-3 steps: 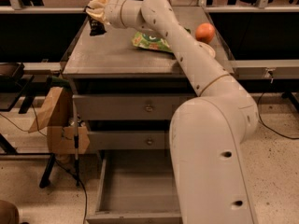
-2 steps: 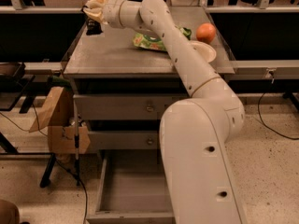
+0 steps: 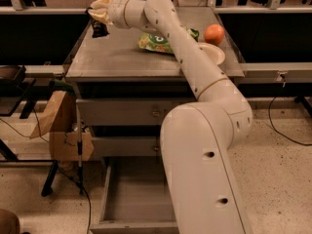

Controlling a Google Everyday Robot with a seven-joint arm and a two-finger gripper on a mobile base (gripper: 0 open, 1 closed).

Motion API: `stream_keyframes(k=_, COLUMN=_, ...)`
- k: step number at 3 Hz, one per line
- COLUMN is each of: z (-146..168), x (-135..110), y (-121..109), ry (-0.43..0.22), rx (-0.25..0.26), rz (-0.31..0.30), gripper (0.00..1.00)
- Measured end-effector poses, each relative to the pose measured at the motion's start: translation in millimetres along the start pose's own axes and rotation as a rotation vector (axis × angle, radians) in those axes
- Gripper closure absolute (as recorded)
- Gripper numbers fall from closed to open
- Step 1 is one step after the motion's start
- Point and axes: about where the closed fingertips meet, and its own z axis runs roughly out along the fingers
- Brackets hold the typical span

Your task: Pick rxbar chocolate from bottom drawer and place on counter

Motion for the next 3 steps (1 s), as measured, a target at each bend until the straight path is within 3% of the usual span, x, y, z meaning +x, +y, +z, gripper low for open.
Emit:
stream_keyframes(k=1, z=0.1, x=1.1, y=0.0, ry=0.004, rx=-0.001, rz=0.005, gripper=0.1)
stream_keyframes(k=2, z=0.2, x=1.1, y=0.1, ry=0.004, rx=-0.001, rz=0.005, gripper=0.0)
stream_keyframes(k=3, z=0.2, x=1.1, y=0.1, ry=0.004, rx=-0.001, rz=0.005, gripper=0.0)
